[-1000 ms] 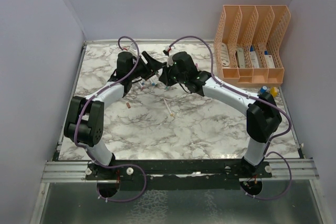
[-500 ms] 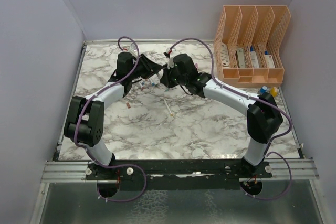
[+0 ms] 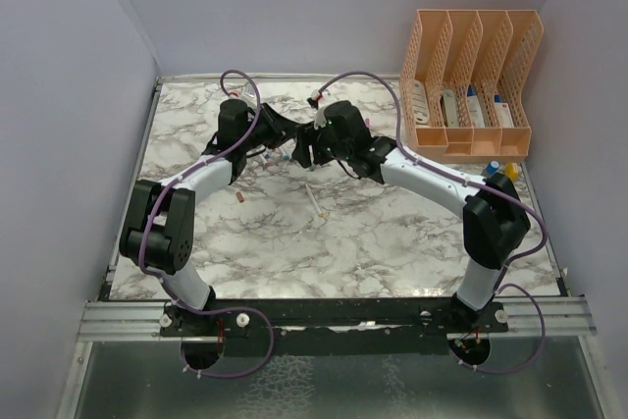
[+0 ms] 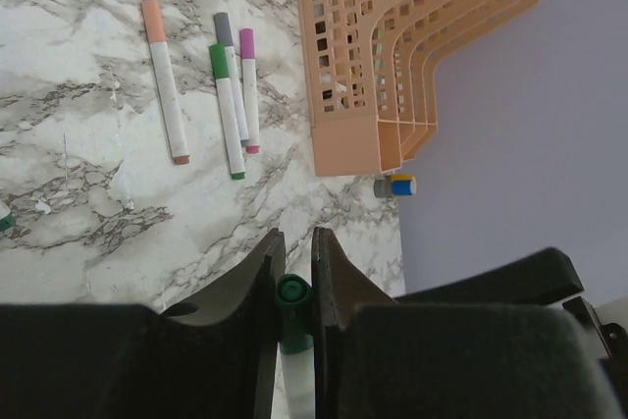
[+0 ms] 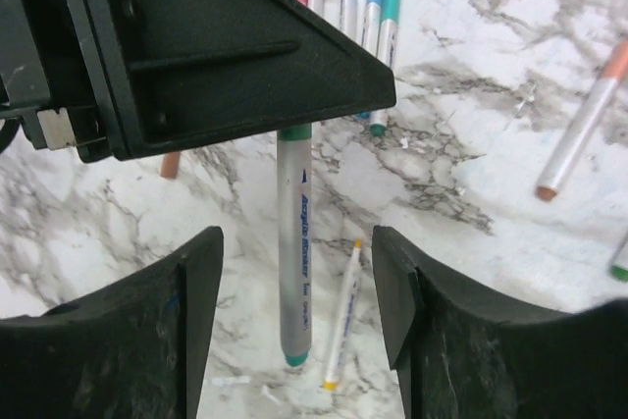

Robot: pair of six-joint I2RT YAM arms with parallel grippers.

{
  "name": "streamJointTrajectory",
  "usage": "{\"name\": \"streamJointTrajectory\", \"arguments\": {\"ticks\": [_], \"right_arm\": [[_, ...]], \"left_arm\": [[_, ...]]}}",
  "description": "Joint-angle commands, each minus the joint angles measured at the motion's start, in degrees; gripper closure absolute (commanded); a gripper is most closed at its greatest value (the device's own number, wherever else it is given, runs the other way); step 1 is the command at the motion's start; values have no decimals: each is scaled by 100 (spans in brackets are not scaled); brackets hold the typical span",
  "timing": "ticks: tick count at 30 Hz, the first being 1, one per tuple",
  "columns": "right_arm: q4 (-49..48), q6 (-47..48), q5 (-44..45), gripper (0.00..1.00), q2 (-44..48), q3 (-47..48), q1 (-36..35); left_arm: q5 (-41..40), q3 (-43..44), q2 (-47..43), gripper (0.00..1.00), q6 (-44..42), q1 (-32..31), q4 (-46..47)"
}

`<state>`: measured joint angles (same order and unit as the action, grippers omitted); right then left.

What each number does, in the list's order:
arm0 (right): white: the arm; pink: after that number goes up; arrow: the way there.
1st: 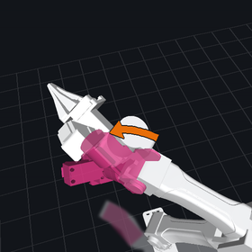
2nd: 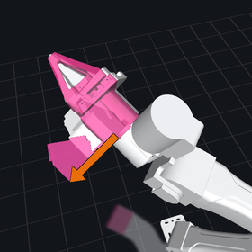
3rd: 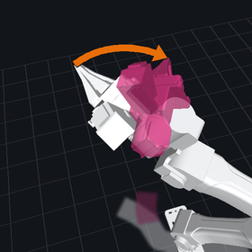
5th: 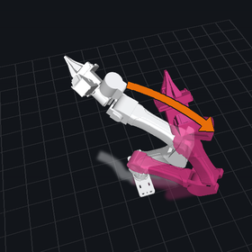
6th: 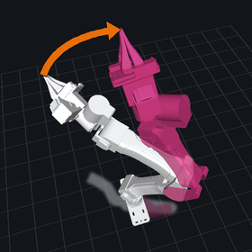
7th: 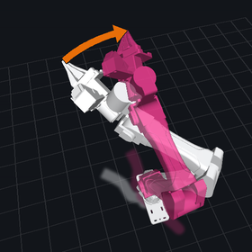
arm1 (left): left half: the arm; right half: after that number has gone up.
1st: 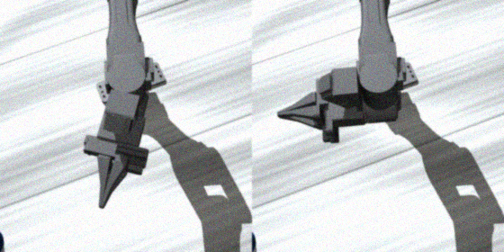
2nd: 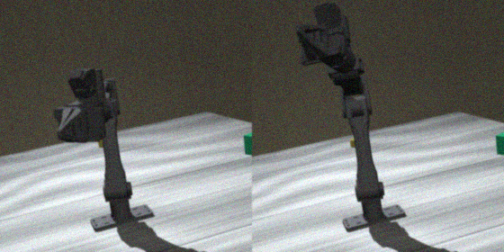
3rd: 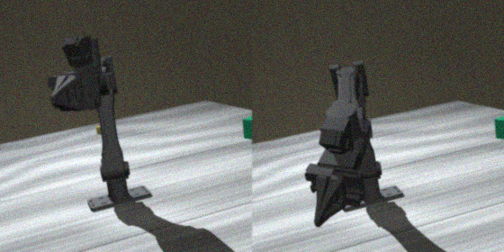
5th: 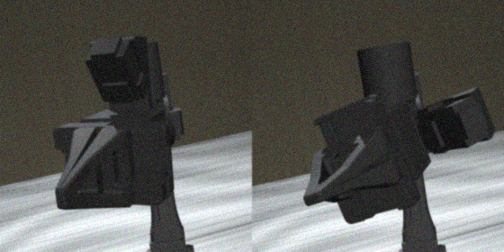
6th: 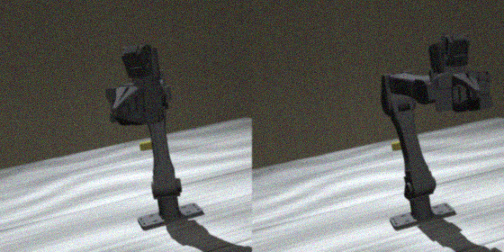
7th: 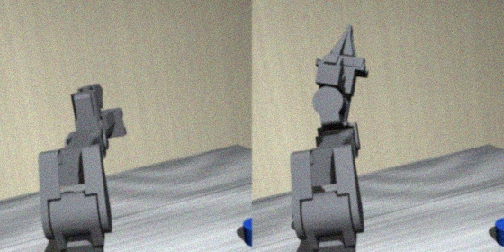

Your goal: Open the pen caps

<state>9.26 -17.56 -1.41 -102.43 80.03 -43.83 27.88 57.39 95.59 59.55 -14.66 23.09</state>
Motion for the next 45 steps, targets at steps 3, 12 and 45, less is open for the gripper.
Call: {"name": "streamJointTrajectory", "arguments": {"ticks": [3,12,45], "right_arm": [[101,46,-31,30,-94,329,-37],[324,49,-112,38,-466,751,-37],[215,-138,-268,99,335,-788,-37]], "left_arm": [[207,-29,-297,100,5,-20,249],[275,-4,-398,100,13,-22,247],[-336,409,69,100,-546,188,-317]]}}
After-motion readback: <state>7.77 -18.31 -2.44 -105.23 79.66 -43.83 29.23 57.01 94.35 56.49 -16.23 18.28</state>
